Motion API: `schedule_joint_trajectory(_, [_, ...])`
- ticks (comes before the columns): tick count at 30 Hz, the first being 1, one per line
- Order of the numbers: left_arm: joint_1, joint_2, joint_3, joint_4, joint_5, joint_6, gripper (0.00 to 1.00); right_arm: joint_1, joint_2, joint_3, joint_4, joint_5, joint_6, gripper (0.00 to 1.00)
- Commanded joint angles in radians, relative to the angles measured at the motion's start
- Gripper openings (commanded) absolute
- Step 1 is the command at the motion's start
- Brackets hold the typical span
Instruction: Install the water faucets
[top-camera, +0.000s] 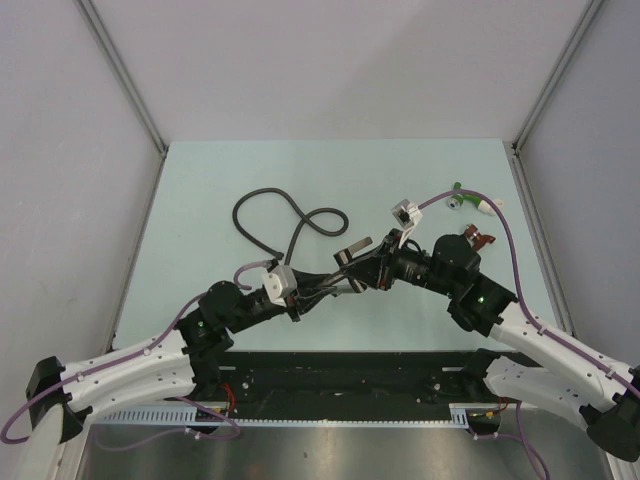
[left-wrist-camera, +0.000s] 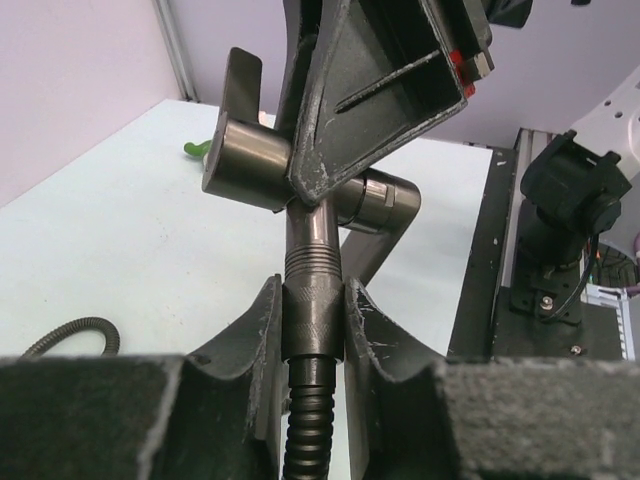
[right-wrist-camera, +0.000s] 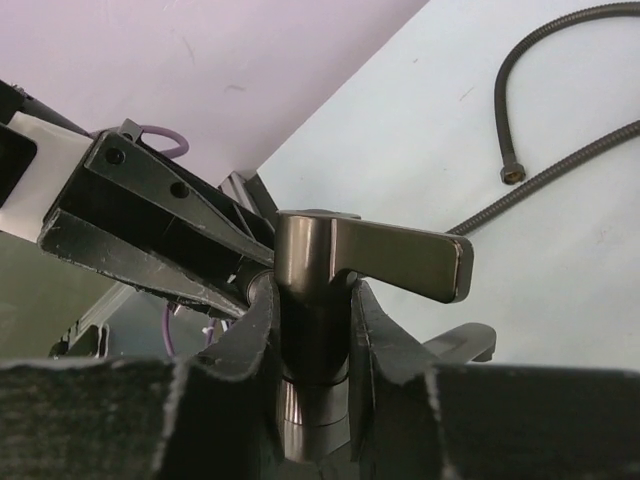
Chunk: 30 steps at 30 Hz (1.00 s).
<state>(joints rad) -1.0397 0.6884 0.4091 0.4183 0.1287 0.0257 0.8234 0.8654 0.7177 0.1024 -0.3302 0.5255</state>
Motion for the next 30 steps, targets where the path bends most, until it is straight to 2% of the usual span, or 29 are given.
schedule_joint_trajectory(1, [-0.003, 0.008, 0.105, -0.01, 0.057, 0.088, 0.38, -0.026, -0.002, 0.113, -0.05, -0.079, -0.054, 0.0])
schedule_joint_trajectory(4, [-0.003, -0.015, 0.122, -0.073, 0.058, 0.085, 0.69, -0.038, 0.0, 0.158, -0.139, -0.075, -0.137, 0.0])
schedule_joint_trajectory(7, [-0.003, -0.039, 0.146, -0.157, 0.039, 0.086, 0.78, -0.056, 0.007, 0.209, -0.208, -0.092, -0.221, 0.0])
schedule_joint_trajectory(10, [-0.002, -0.058, 0.169, -0.238, 0.003, 0.091, 0.8, -0.073, 0.018, 0.25, -0.274, -0.14, -0.278, 0.0])
schedule_joint_trajectory(13, [0.003, -0.063, 0.169, -0.26, 0.026, 0.091, 0.86, -0.092, 0.026, 0.281, -0.326, -0.194, -0.347, 0.0])
schedule_joint_trajectory(17, [0.038, -0.027, 0.181, -0.253, 0.228, 0.056, 0.88, -0.109, 0.035, 0.316, -0.398, -0.227, -0.459, 0.0])
schedule_joint_trajectory(22, [0.119, 0.068, 0.208, -0.228, 0.351, -0.001, 0.88, -0.124, 0.041, 0.341, -0.441, -0.28, -0.542, 0.0])
schedule_joint_trajectory(27, [0.225, 0.172, 0.191, -0.09, 0.561, -0.147, 0.82, -0.139, 0.047, 0.344, -0.448, -0.326, -0.588, 0.0])
schedule_joint_trajectory(30, [0.234, 0.244, 0.197, -0.023, 0.661, -0.208, 0.79, -0.139, 0.052, 0.344, -0.452, -0.336, -0.596, 0.0])
